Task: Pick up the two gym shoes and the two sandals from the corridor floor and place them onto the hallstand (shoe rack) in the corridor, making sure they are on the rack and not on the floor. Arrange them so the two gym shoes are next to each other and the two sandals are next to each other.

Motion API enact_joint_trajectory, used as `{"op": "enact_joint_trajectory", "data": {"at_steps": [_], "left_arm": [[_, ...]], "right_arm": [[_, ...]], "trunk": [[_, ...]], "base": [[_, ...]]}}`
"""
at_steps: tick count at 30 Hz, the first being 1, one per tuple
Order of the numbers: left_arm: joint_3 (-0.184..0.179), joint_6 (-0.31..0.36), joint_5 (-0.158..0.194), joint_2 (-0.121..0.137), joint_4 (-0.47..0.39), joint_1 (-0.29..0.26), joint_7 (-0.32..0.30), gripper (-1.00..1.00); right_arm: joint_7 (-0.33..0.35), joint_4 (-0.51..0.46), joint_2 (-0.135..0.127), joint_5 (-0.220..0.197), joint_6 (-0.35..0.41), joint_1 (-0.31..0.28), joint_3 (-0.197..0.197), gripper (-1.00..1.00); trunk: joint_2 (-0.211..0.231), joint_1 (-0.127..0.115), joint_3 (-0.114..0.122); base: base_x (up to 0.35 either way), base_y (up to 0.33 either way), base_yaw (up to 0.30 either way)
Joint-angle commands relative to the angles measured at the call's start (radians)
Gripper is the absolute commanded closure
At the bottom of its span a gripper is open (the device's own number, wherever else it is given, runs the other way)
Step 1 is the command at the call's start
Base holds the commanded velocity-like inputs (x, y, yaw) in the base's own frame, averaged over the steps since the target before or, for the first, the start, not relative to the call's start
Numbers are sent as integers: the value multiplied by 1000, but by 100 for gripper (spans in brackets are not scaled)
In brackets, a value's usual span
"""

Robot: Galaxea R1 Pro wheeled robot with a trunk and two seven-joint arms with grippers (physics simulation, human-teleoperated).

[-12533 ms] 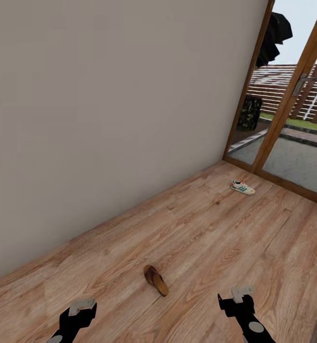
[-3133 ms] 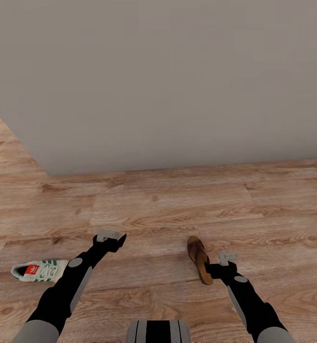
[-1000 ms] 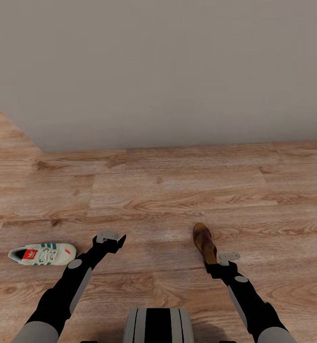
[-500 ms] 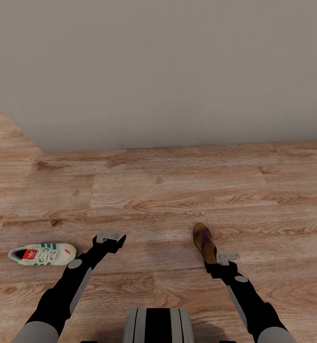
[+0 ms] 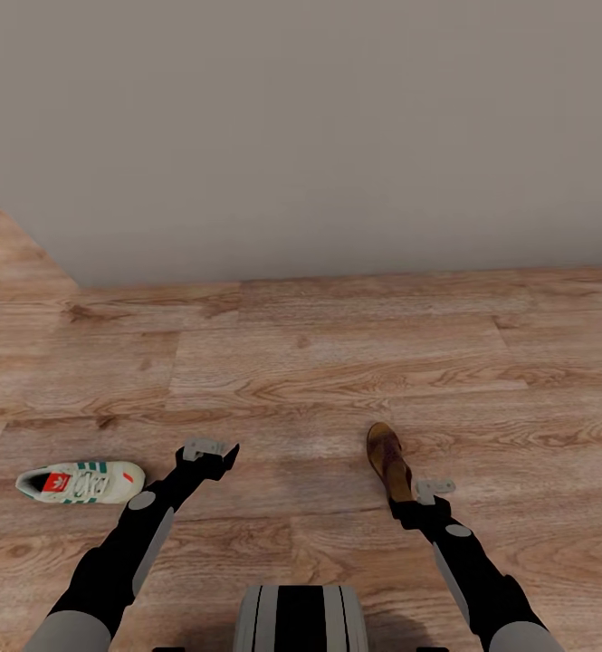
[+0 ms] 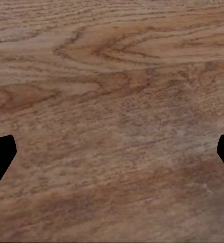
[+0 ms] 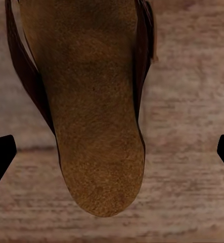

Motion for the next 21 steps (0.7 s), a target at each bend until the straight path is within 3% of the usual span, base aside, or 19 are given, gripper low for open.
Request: {"op": "enact_joint_trajectory", "data": {"at_steps": [1,9,21], "left_arm": [[-1,7,7,1,-1,0,-2,-100],[-2,7,8,-1,2,0,-2,-100],[-3,6,6,-1,2,0,-2,-100]], "right_arm": [[6,-2,1,10,5,0,-4,-100],[5,0,4,10,-22,0,-3,-100],[5,19,3,14,-103,0,-2,-100]], "trunk": [[-1,0,-5],[-2,4,-44],[-2,4,-53]], "base": [[0,0,0],[0,0,0],[0,0,0]]}}
